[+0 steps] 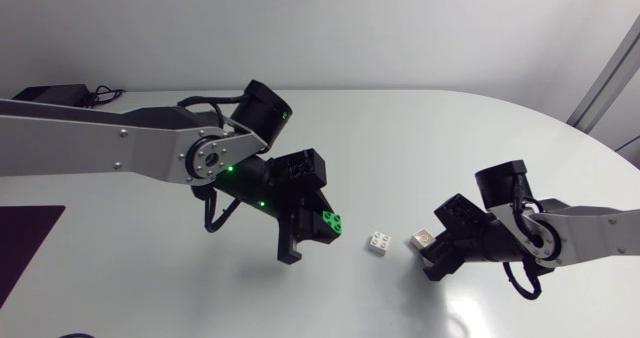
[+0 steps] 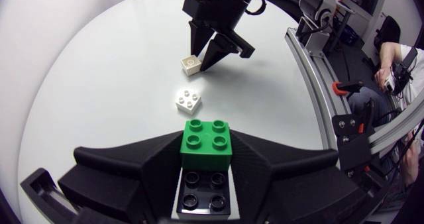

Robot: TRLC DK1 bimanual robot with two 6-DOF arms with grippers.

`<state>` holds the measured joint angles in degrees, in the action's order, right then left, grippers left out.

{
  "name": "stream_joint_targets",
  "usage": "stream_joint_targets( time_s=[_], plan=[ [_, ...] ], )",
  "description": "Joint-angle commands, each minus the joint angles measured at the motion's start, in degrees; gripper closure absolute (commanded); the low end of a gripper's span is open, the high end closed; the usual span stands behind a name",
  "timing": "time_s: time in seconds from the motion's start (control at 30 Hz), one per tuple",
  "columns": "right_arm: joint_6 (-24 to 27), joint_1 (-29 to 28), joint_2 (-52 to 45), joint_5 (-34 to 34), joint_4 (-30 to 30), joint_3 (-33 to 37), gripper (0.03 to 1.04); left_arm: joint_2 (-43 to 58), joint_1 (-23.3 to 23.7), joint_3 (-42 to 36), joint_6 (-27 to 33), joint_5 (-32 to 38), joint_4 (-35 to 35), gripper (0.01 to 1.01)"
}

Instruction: Separate the duplo bricks

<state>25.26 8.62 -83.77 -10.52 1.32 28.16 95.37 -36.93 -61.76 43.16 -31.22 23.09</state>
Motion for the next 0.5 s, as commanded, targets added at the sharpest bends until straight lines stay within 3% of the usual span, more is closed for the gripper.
stream_joint_targets(
  time_s=[0.0, 0.47],
  plan=[
    [-1.35, -0.19, -0.78, -0.20, -0.27, -0.39, 0.62, 1.31, -0.34, 1.02, -1.23, 0.02, -0.59, 0.648],
    [-0.47, -0.54, 2.38, -1.43, 0.96, 1.63, 0.79, 1.39, -0.51, 1.11, -1.50, 0.55, -0.59, 0.648]
  ],
)
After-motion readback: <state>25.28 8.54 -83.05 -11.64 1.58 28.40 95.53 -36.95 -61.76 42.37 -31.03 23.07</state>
